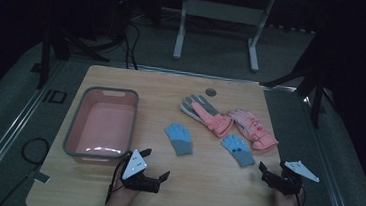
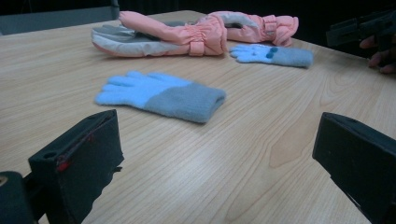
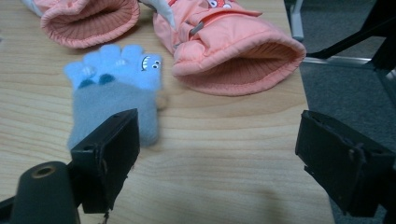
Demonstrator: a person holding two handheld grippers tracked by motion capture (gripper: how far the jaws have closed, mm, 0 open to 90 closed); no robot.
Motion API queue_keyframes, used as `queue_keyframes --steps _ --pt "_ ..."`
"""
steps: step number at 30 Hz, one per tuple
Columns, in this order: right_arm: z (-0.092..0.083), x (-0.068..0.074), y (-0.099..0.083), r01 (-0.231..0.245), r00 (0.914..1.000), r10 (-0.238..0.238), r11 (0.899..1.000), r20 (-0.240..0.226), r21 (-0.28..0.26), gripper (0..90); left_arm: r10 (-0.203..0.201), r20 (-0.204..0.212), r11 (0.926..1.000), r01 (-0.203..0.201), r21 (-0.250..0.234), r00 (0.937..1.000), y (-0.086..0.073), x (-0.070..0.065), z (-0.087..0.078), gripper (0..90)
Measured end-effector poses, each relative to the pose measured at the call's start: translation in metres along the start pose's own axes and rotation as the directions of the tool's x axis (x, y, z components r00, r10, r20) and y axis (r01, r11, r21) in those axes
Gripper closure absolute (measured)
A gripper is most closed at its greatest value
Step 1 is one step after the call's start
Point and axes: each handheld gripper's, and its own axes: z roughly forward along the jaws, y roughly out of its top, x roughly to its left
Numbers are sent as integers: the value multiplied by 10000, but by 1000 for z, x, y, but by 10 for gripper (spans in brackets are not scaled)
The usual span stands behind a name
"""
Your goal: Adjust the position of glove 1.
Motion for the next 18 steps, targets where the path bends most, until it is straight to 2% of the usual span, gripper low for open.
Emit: queue_keyframes --steps 6,8,13,14,16,18 --pt "-2 1 -1 3 9998 1 9998 203 -215 138 71 -3 10000 -71 -12 10000 0 -1 1 15" --pt "-1 2 0 164 9996 -160 9998 251 -139 138 257 1 9996 -257 78 9997 1 -3 2 15" --pt "-1 5 1 370 9988 -369 9993 335 -37 138 168 -7 9998 -168 62 9999 1 -2 3 16" --pt "-3 6 2 445 9983 -444 9990 378 -37 138 148 -10 9999 -148 58 9999 1 -2 2 16" --pt "-6 8 6 277 9994 -276 9996 225 -77 138 133 -7 9999 -133 59 9999 1 -2 2 16" --pt "-8 11 15 343 9987 -349 9993 384 166 138 123 -8 9999 -123 66 9999 1 -1 2 16"
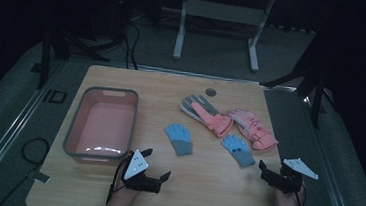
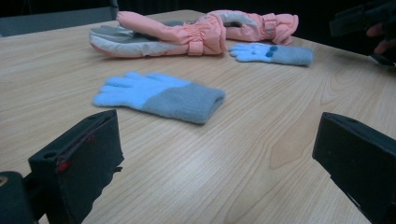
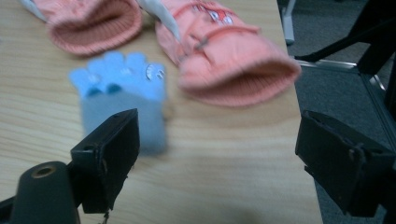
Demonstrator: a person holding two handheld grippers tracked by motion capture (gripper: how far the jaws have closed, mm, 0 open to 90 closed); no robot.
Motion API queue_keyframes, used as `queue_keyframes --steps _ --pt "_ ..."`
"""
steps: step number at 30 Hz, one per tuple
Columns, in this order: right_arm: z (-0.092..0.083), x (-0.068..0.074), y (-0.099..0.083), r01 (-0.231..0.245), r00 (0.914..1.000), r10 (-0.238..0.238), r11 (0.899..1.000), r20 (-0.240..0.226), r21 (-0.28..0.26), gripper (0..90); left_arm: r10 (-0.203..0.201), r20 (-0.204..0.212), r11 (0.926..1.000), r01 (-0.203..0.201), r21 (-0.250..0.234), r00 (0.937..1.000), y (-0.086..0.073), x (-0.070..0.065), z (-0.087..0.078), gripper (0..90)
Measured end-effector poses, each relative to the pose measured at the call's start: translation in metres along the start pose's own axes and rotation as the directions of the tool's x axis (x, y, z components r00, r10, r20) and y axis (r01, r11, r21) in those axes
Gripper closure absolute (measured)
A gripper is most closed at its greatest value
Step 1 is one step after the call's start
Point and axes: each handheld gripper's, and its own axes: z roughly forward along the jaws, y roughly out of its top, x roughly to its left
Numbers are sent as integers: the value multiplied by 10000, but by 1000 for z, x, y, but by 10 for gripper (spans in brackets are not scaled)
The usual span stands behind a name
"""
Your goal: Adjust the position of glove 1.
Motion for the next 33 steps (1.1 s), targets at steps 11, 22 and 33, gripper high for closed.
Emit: queue_keyframes --steps 11,22,33 --pt "-20 18 51 803 9965 -811 9959 -182 -414 147 42 -58 10000 -42 24 10000 0 0 0 16" --pt "-23 52 94 903 9828 -903 9959 -1610 -76 110 41 -29 10000 -41 43 10000 0 0 -1 16" --pt "-4 99 120 1753 9427 -1660 9845 -2894 66 115 41 0 10000 -41 19 10000 -1 0 -2 16"
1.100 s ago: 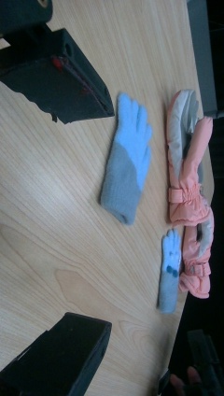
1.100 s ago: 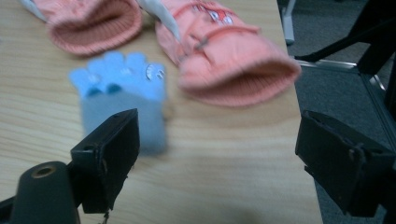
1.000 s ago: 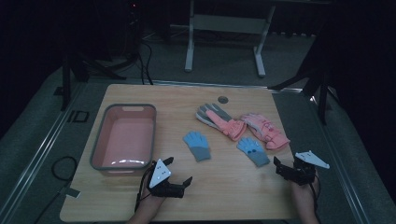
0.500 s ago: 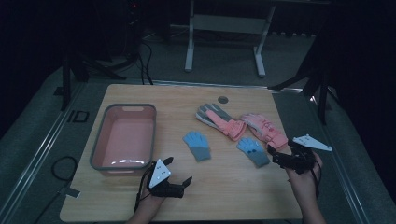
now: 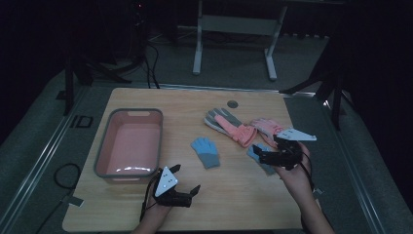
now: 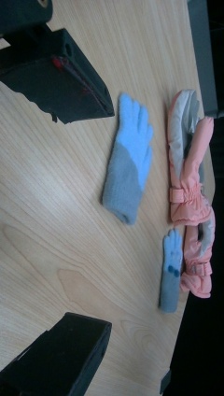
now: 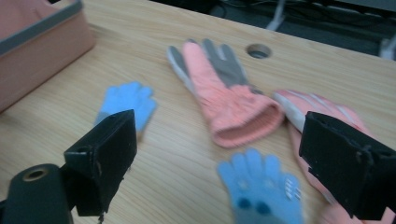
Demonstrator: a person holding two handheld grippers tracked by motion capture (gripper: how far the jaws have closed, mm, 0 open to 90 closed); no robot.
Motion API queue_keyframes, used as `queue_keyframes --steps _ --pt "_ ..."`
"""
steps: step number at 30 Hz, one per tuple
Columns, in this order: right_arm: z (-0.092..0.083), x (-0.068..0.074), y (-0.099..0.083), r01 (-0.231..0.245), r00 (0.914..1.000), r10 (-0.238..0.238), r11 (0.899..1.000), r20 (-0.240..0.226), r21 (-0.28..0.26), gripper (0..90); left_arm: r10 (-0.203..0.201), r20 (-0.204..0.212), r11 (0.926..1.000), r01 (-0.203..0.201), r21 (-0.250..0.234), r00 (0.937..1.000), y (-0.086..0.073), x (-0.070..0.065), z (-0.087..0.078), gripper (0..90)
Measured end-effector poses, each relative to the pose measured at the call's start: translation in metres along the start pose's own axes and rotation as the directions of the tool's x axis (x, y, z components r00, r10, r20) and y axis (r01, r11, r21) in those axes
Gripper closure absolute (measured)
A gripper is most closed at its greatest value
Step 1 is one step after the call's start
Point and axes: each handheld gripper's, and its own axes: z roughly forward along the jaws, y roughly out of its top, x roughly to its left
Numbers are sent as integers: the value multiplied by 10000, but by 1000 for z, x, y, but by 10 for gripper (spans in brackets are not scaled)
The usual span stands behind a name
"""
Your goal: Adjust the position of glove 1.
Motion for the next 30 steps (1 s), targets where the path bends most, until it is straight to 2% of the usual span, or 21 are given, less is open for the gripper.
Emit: queue_keyframes --steps 5,12,15,17,20,22,25,27,28,30 --pt "16 17 10 437 9985 -438 9990 -319 -51 137 2 29 10000 -2 39 10000 0 0 0 16" --pt "43 37 22 776 9925 -761 9969 -954 119 158 15 80 10000 -15 58 10000 0 -1 1 16" --pt "54 44 24 902 9893 -869 9956 -1174 234 160 49 93 10000 -50 71 9999 1 -1 1 15" --pt "62 50 24 1012 9857 -957 9943 -1386 329 192 73 97 10000 -73 40 9999 1 -1 1 16" --pt "68 54 25 1157 9833 -1088 9925 -1459 396 192 73 99 10000 -74 19 9999 0 -1 1 16" --pt "80 61 25 1395 9757 -1282 9888 -1779 526 203 46 129 10000 -46 17 9999 0 -1 1 16" --pt "91 66 25 1620 9689 -1443 9840 -2012 743 215 73 144 10000 -74 31 9999 0 -1 1 16" --pt "95 68 25 1661 9673 -1465 9828 -2073 805 218 73 160 10000 -74 48 9998 1 -1 1 16" --pt "103 70 24 1777 9618 -1529 9797 -2271 928 223 73 161 10000 -74 50 9998 1 -1 1 15" --pt "109 73 24 1868 9571 -1581 9773 -2430 999 226 65 178 10000 -66 46 9998 1 -1 1 16"
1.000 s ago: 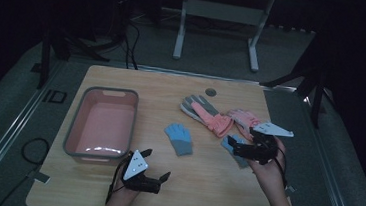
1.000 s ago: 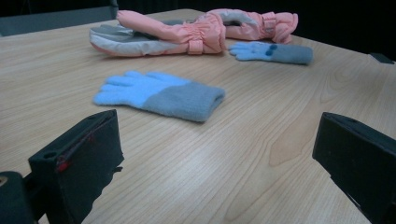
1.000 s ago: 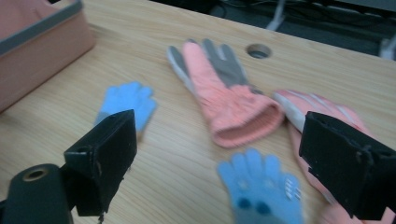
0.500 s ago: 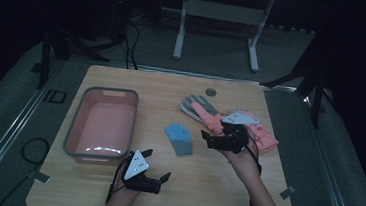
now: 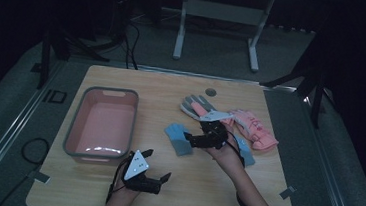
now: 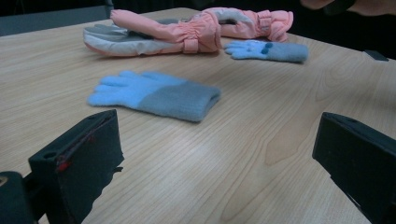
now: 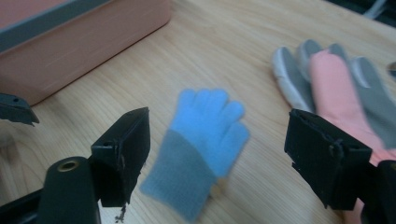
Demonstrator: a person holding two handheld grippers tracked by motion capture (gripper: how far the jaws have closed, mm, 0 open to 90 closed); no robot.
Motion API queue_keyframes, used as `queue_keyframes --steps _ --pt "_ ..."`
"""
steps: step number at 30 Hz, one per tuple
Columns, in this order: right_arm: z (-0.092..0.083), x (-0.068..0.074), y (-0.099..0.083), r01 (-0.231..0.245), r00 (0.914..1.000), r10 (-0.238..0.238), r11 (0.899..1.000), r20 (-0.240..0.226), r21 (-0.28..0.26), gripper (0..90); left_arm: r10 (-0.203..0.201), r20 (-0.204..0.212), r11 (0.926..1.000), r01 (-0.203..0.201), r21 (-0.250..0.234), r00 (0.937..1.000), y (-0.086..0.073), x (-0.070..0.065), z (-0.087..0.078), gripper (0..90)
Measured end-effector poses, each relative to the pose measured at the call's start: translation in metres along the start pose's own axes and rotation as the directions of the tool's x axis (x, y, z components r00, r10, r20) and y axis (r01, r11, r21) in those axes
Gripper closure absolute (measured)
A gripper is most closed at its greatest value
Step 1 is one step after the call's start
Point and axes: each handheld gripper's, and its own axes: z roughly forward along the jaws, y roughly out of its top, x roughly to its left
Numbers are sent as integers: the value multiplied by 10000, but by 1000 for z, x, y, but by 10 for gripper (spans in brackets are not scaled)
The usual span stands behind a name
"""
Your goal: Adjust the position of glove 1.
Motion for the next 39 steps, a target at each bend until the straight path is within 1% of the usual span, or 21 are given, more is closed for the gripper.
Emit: queue_keyframes --steps 3,4,7,8,11,13,14,15,16,17,19,24,26,28,31,32,33,34,35,37,39 --pt "7 0 1 21 9999 -20 10000 -125 88 237 26 27 10000 -26 28 10000 0 0 0 16" --pt "14 1 1 25 9999 -22 9998 -168 175 248 32 30 10000 -32 28 10000 0 0 0 16" --pt "25 3 3 148 9996 -140 9993 -229 338 282 1 30 10000 -1 7 10000 0 0 0 16" --pt "28 3 3 132 9994 -118 9991 -337 414 288 -21 38 10000 21 -7 10000 0 0 0 16" --pt "38 5 4 210 9992 -190 9982 -360 566 373 8 57 10000 -8 6 10000 0 0 0 16" --pt "46 5 4 218 9992 -196 9976 -337 663 459 20 59 10000 -20 18 10000 0 0 0 16" --pt "51 4 3 267 9987 -230 9962 -450 830 479 27 61 10000 -27 17 10000 0 0 0 16" --pt "55 4 2 334 9986 -292 9948 -452 958 494 22 68 10000 -22 22 10000 0 0 0 15" --pt "59 3 1 375 9985 -329 9938 -447 1050 539 6 80 10000 -7 36 10000 0 0 -1 16" --pt "63 3 0 375 9981 -314 9925 -538 1160 553 23 84 10000 -24 26 10000 0 0 -1 15" --pt "70 1 -3 456 9982 -400 9903 -452 1315 567 25 100 10000 -25 36 9999 0 0 -1 16" --pt "82 -1 -11 508 9979 -437 9862 -479 1573 612 -28 134 10000 27 46 9999 0 0 0 16" --pt "88 -2 -16 507 9973 -403 9825 -615 1790 628 -42 147 10000 41 54 9999 0 -1 0 16" --pt "89 -2 -18 532 9972 -437 9854 -613 1619 647 5 138 10000 -5 53 9999 0 -1 0 16" --pt "90 -2 -21 330 9983 -260 9899 -523 1381 717 15 125 10000 -16 68 9999 0 -1 0 16" --pt "90 -2 -21 330 9983 -260 9899 -523 1381 717 15 125 10000 -16 68 9999 0 -1 0 16" --pt "90 -2 -22 334 9985 -272 9906 -481 1328 745 35 133 10000 -37 85 9999 0 -1 0 16" --pt "90 0 -24 197 9994 -164 9936 -302 1112 805 50 135 9999 -51 92 9999 0 -1 0 16" --pt "90 1 -25 174 9996 -148 9944 -260 1044 825 44 139 9999 -45 91 9999 0 -1 0 16" --pt "91 3 -25 79 9999 -69 9947 -106 1021 847 24 155 9999 -26 101 9999 0 -1 1 16" --pt "90 5 -23 -191 9998 188 9936 37 1113 858 -13 153 10000 11 87 9999 0 -1 1 16"
